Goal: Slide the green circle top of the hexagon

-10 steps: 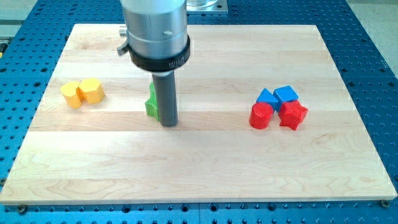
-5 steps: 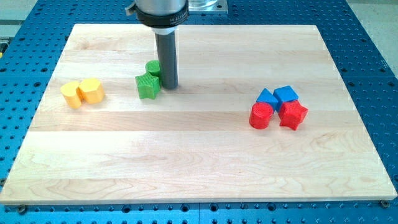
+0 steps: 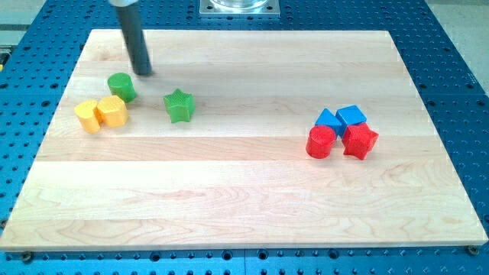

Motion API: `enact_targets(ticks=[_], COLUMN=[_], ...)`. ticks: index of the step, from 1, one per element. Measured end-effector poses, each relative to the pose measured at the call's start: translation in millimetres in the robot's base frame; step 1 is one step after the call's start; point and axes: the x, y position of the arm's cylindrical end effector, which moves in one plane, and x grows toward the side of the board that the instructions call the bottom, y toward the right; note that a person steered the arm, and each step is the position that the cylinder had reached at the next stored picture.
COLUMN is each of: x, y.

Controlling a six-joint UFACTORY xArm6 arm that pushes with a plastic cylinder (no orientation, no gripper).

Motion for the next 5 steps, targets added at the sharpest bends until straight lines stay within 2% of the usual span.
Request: enact_targets(ticks=[1, 4, 5], x=[23.6, 15.5, 60.8], y=[-2.0, -4.6, 6.7])
